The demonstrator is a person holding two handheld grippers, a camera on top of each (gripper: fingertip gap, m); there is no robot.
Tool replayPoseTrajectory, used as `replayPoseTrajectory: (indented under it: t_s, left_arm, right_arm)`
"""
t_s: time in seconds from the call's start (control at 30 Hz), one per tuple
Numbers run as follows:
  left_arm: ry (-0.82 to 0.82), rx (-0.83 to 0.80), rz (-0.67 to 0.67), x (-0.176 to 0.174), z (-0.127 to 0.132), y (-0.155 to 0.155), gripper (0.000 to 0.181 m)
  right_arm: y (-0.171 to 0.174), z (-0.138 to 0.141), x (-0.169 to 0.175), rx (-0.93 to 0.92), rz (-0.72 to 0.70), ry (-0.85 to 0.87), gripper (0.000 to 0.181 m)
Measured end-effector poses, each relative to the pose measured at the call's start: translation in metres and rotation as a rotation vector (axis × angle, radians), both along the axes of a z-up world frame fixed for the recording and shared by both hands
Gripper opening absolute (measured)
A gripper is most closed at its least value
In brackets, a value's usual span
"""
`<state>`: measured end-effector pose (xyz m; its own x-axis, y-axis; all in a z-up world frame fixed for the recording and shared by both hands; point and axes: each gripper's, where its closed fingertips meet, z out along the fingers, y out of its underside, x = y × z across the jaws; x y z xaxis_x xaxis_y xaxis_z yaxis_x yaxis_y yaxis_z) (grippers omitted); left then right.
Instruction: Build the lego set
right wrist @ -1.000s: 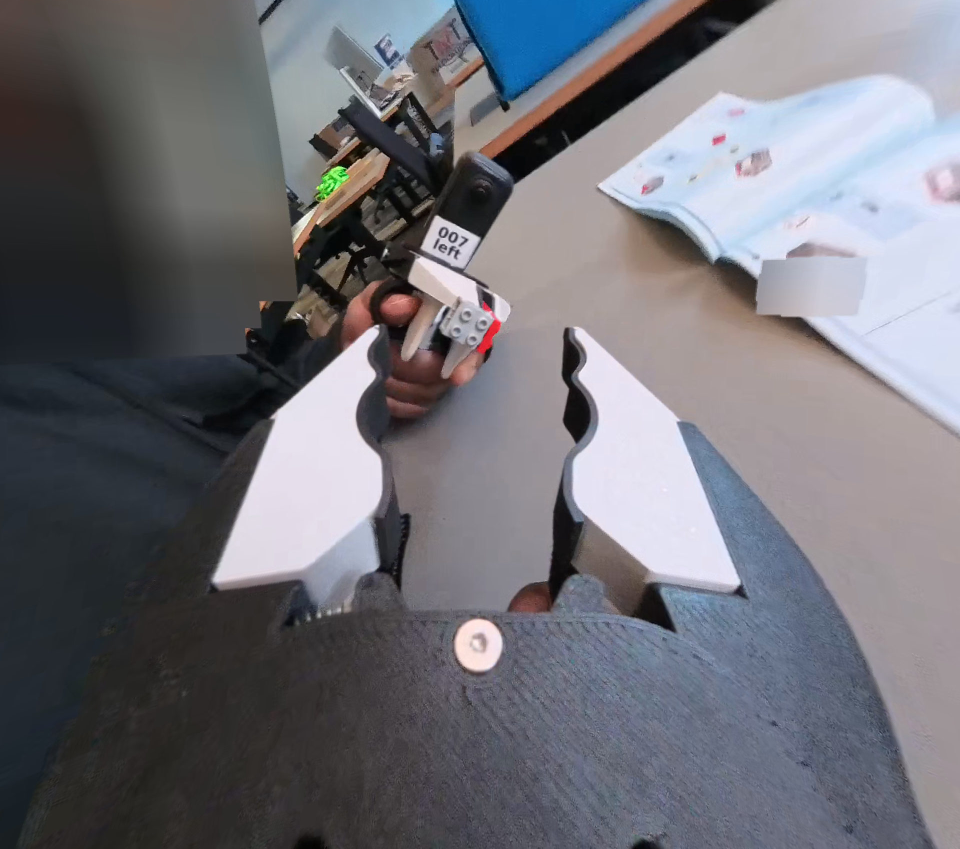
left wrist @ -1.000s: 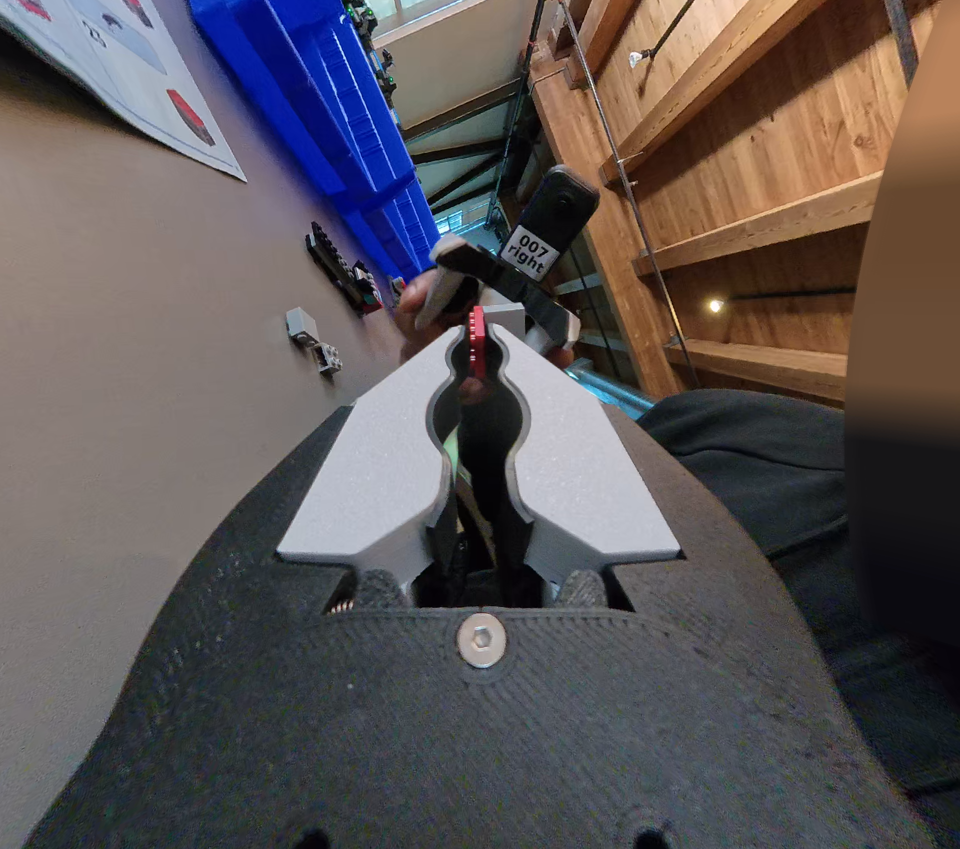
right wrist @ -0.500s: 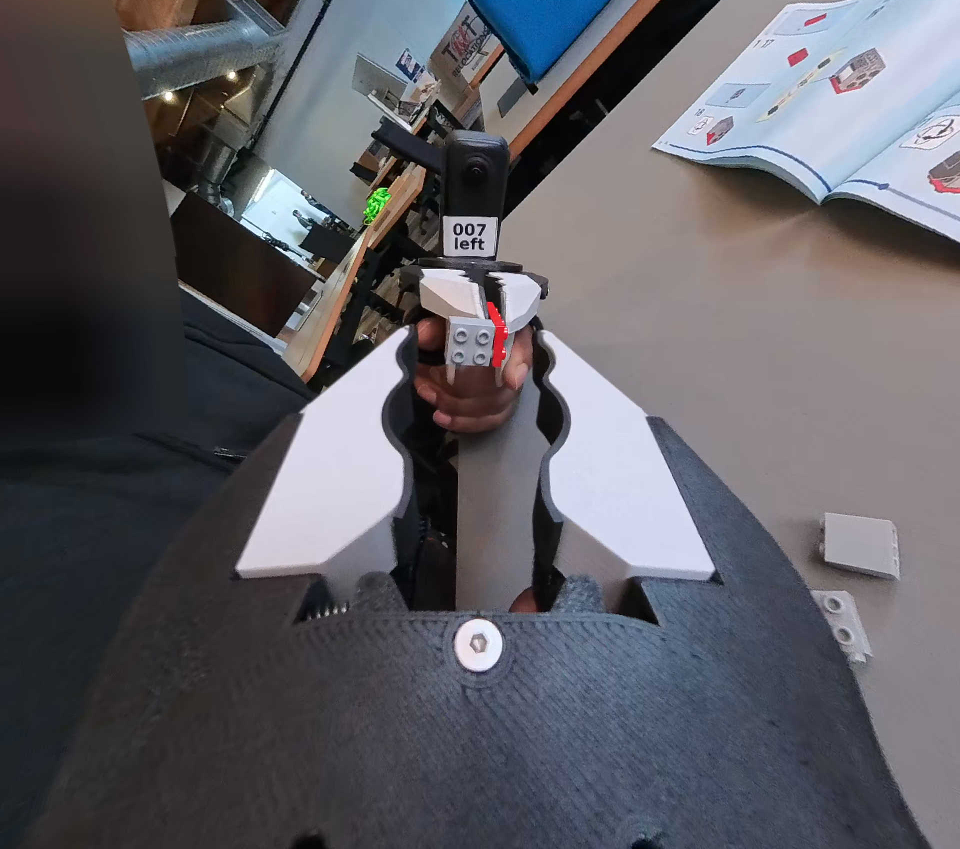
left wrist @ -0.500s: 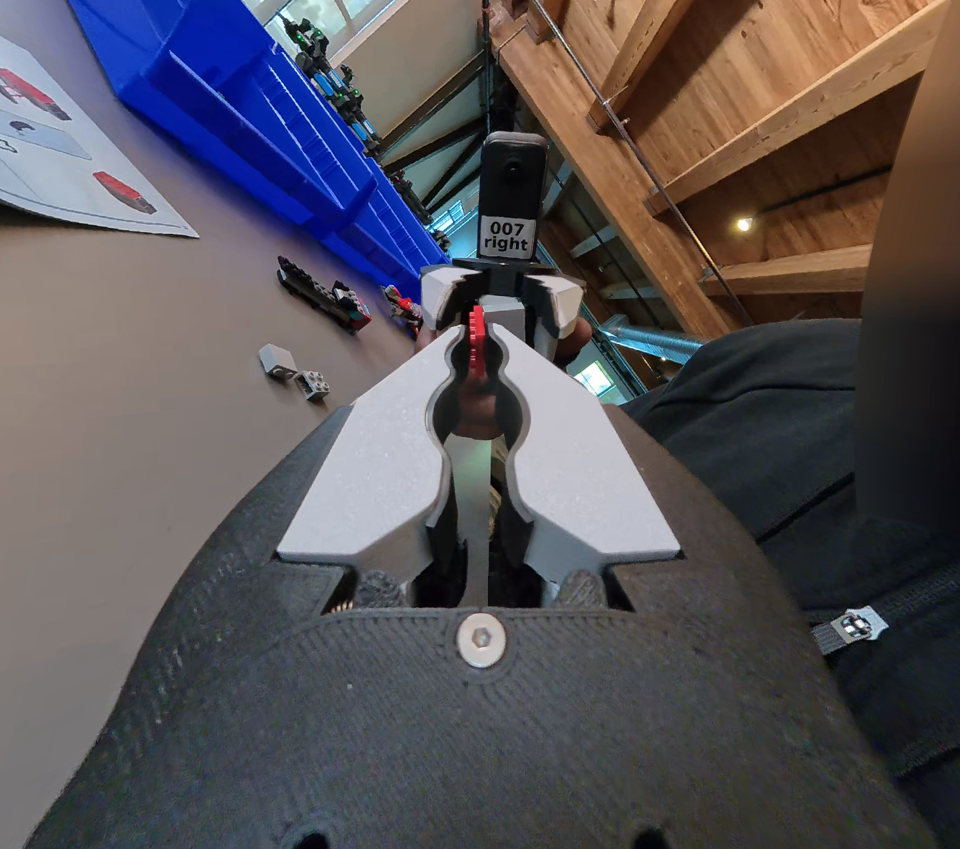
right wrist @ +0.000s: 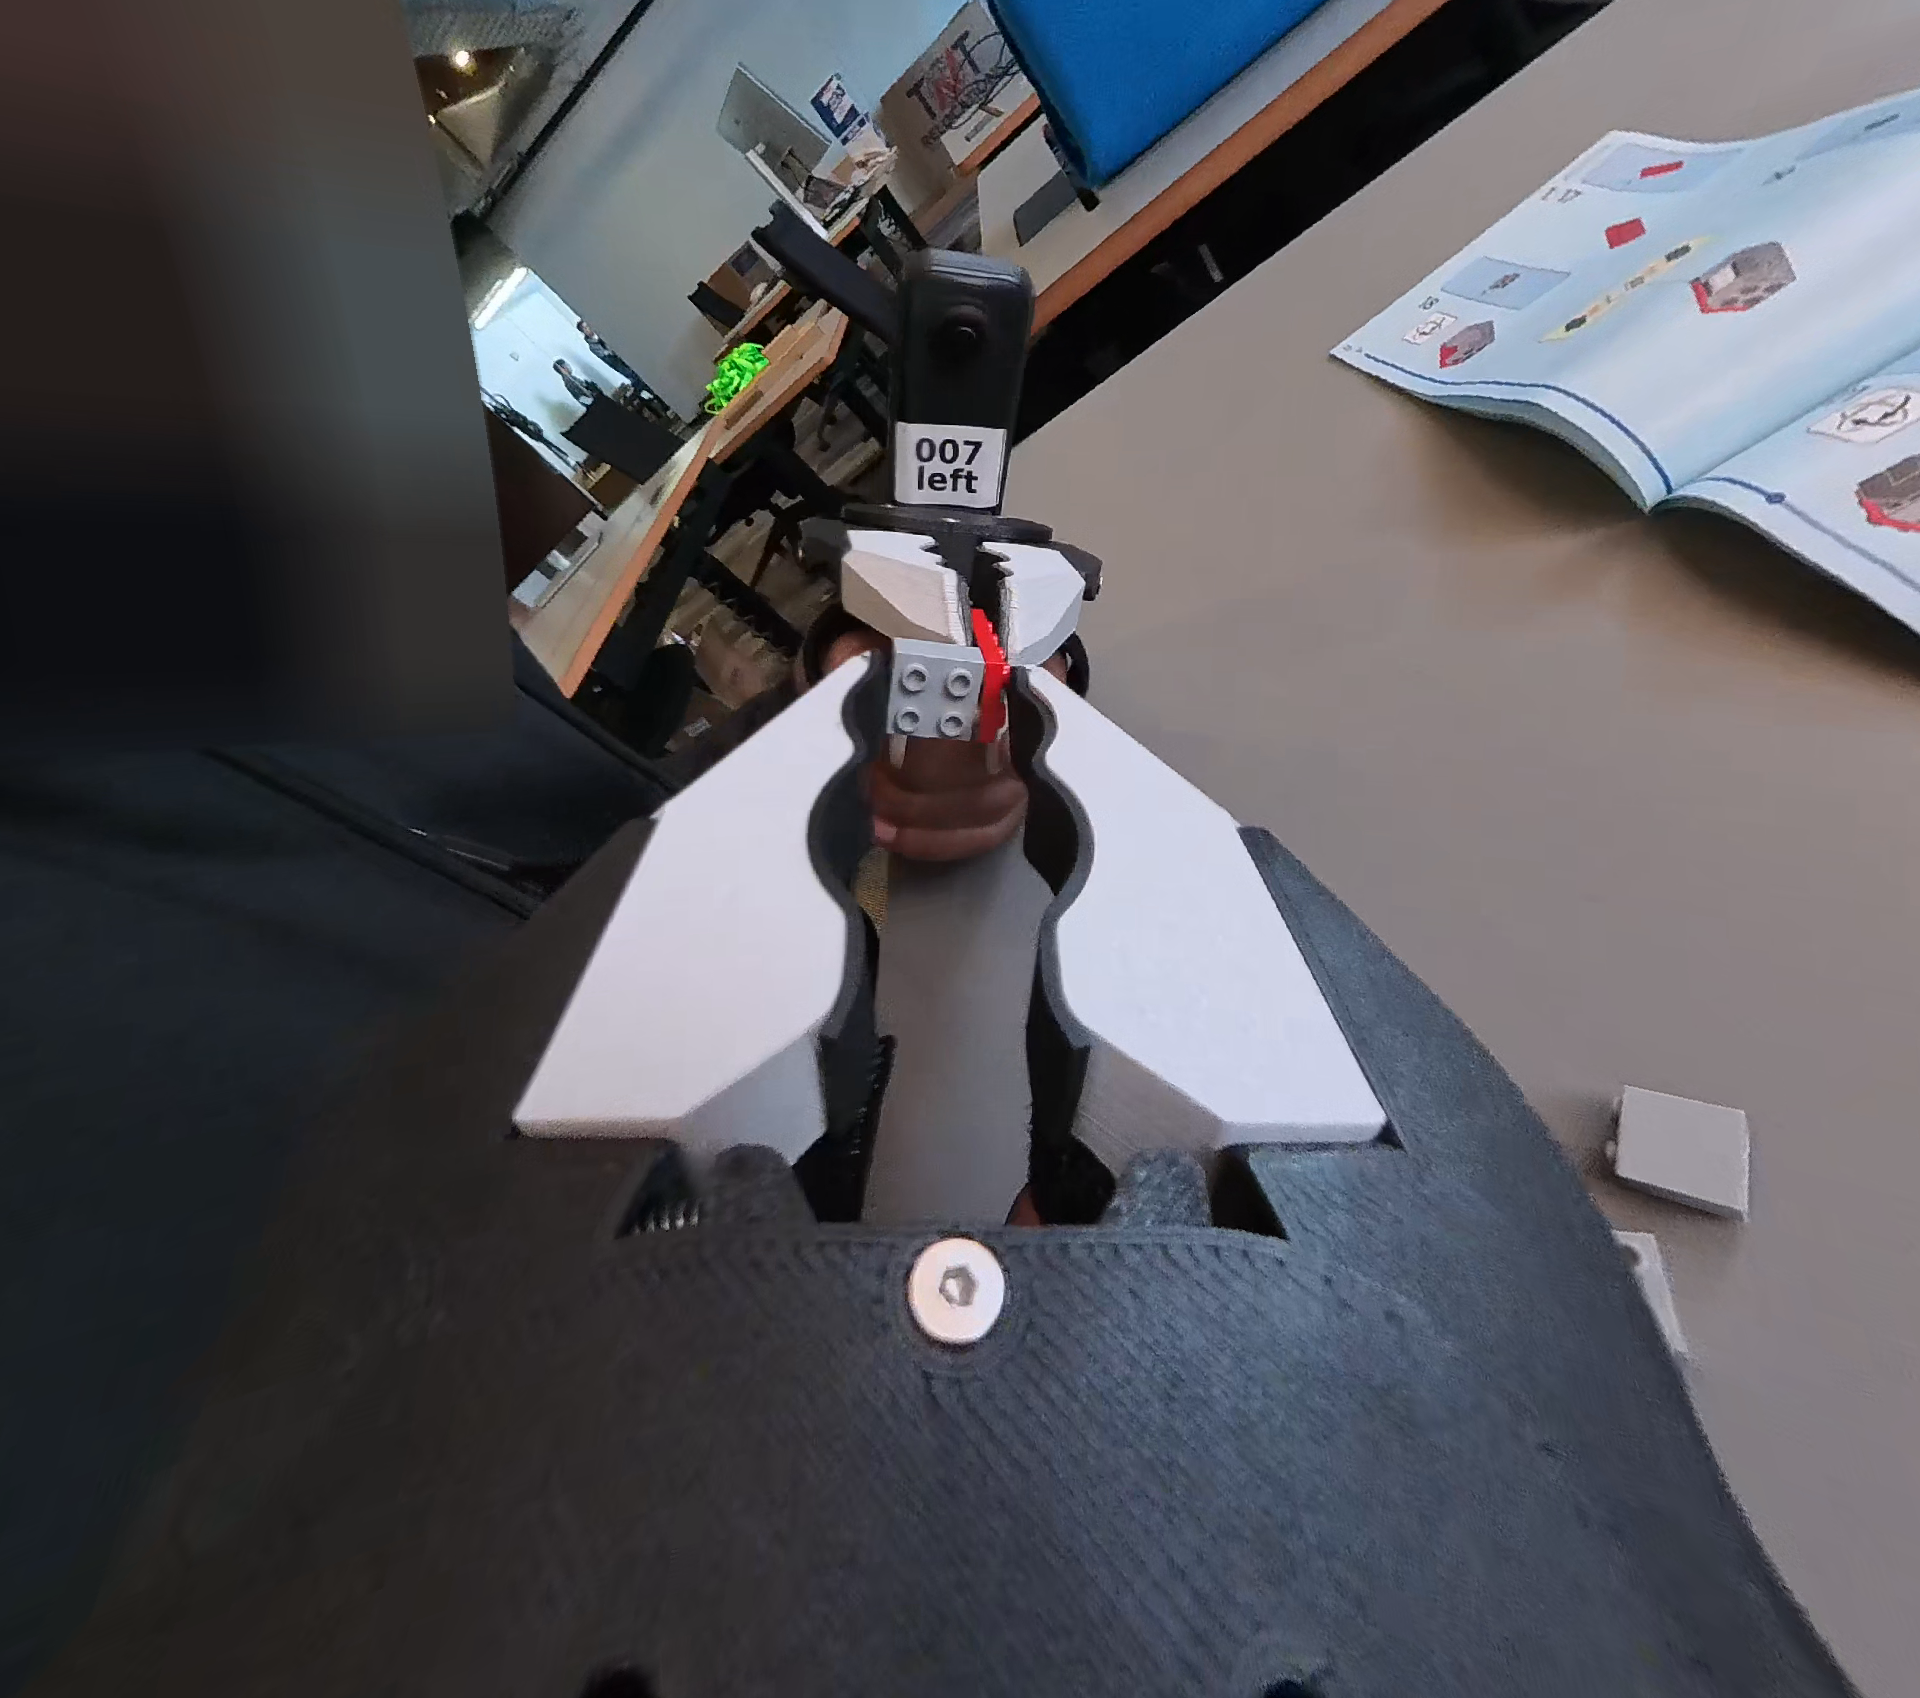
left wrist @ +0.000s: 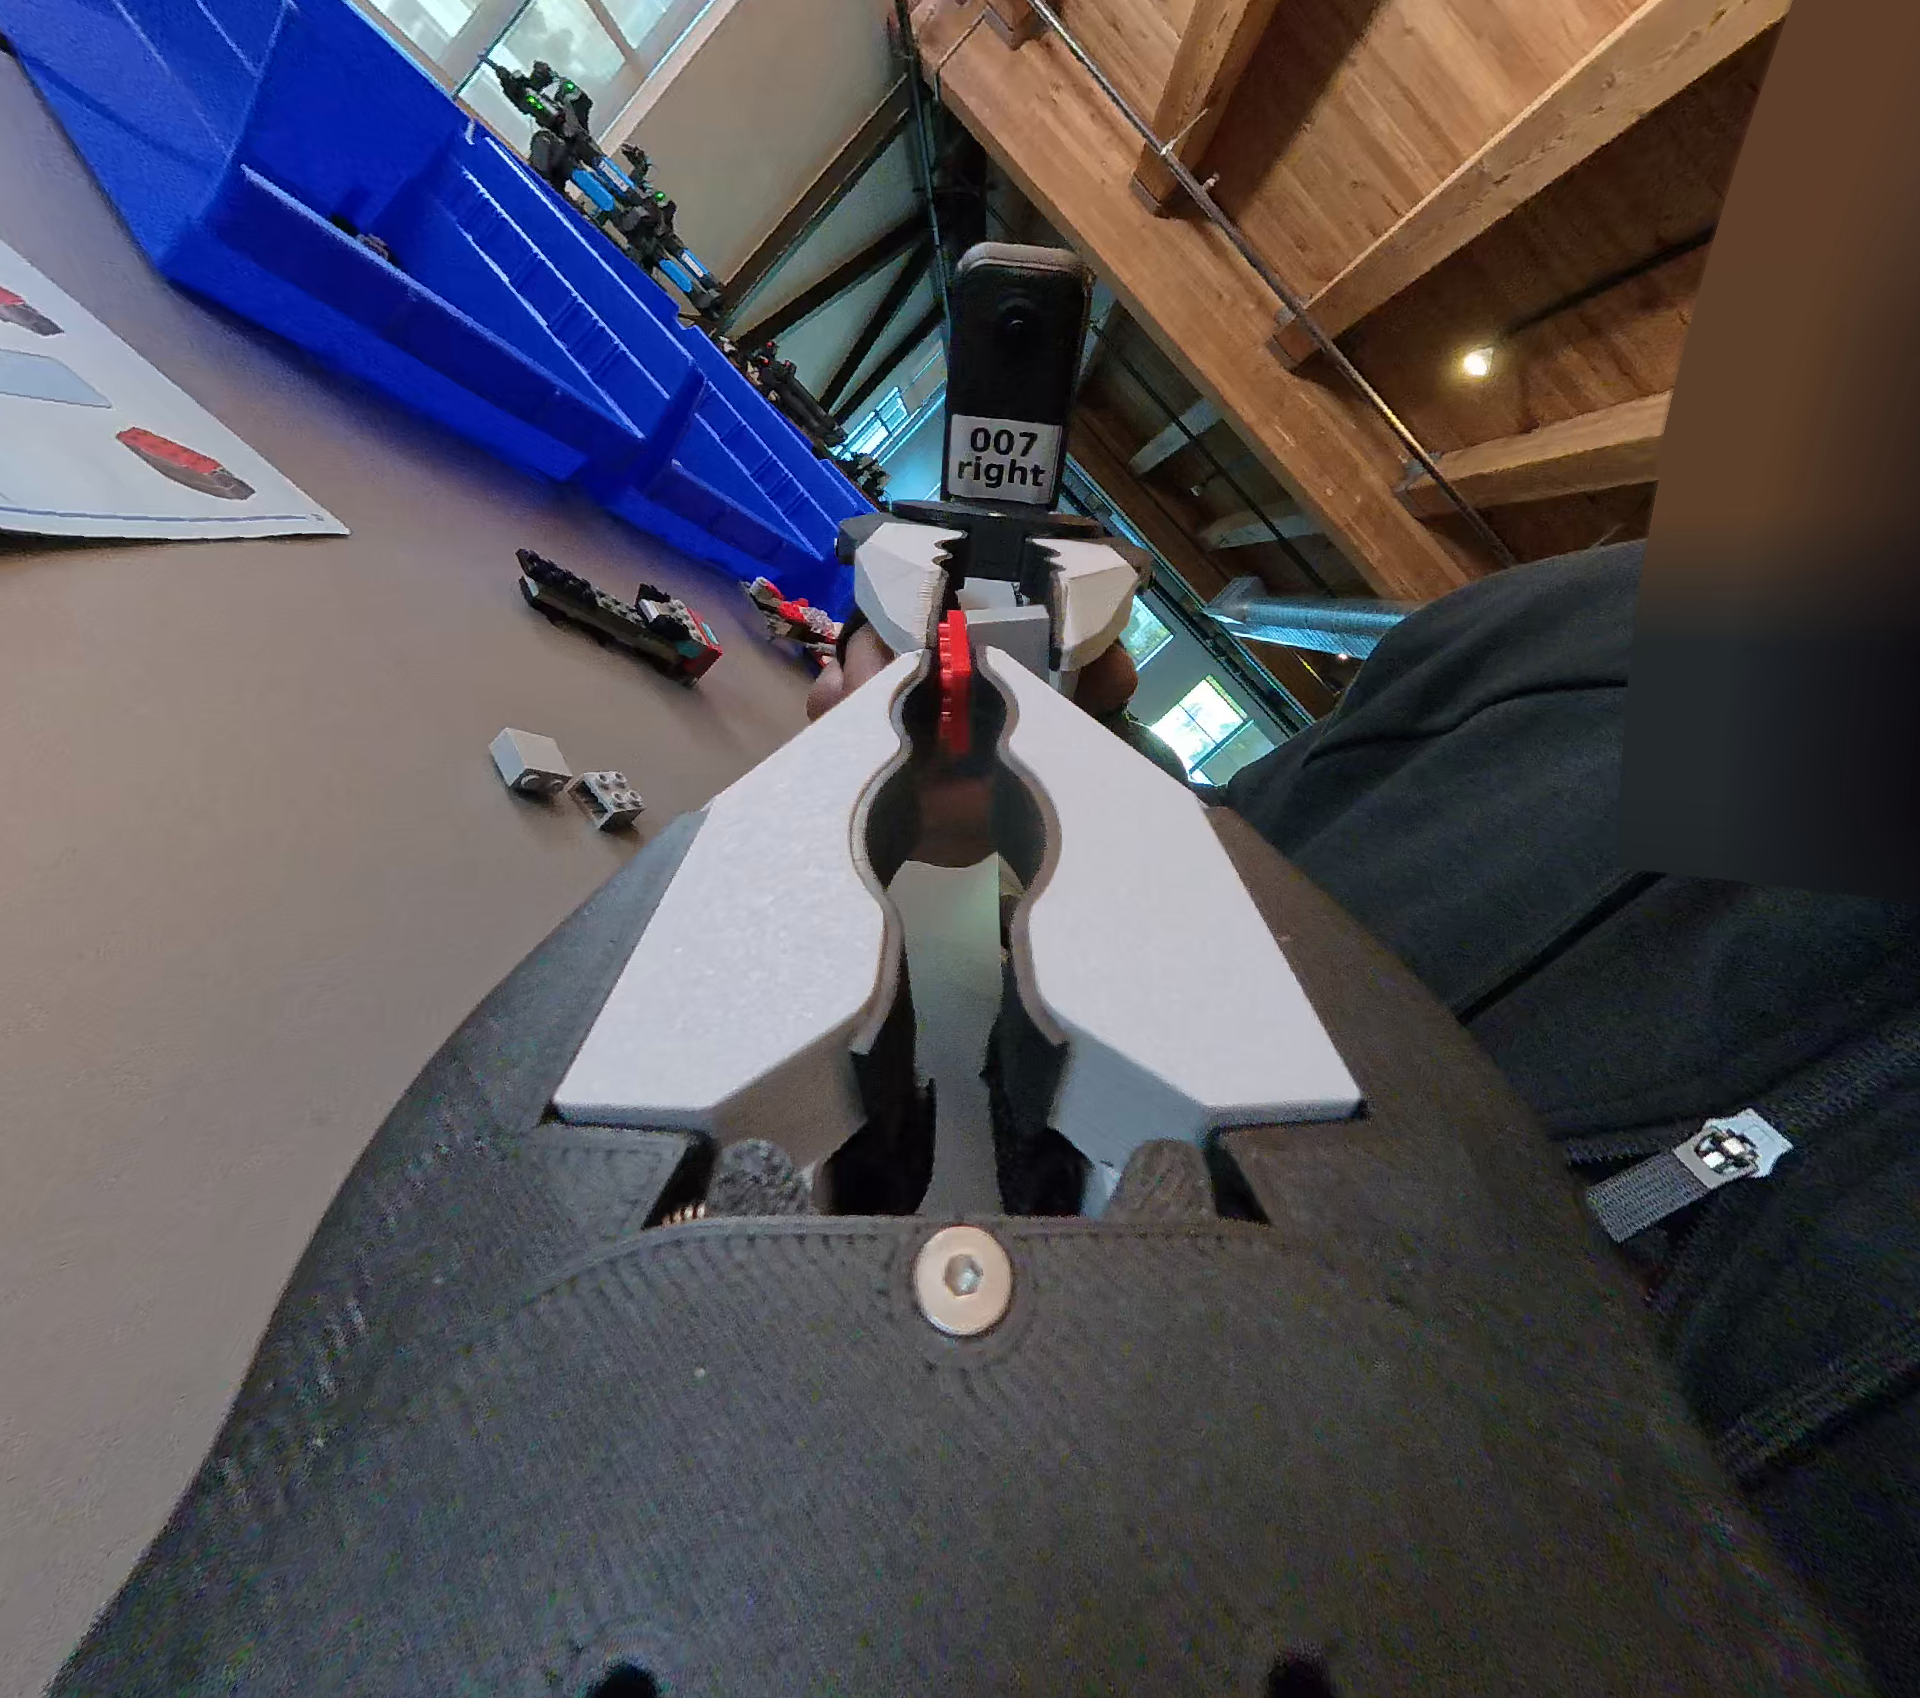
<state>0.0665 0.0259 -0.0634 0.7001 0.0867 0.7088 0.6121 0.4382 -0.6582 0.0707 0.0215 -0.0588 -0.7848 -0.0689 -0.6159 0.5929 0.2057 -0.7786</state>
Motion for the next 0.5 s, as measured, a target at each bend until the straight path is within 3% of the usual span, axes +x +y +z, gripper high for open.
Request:
replayPoseTrajectory:
  t_s: [0.5]
  left_arm:
    - [0.069, -0.011, -0.031, 0.011, 0.005, 0.002, 0.004]
  right_arm:
    - [0.001, 0.003, 0.010, 0.014, 0.012, 0.104, 0.020]
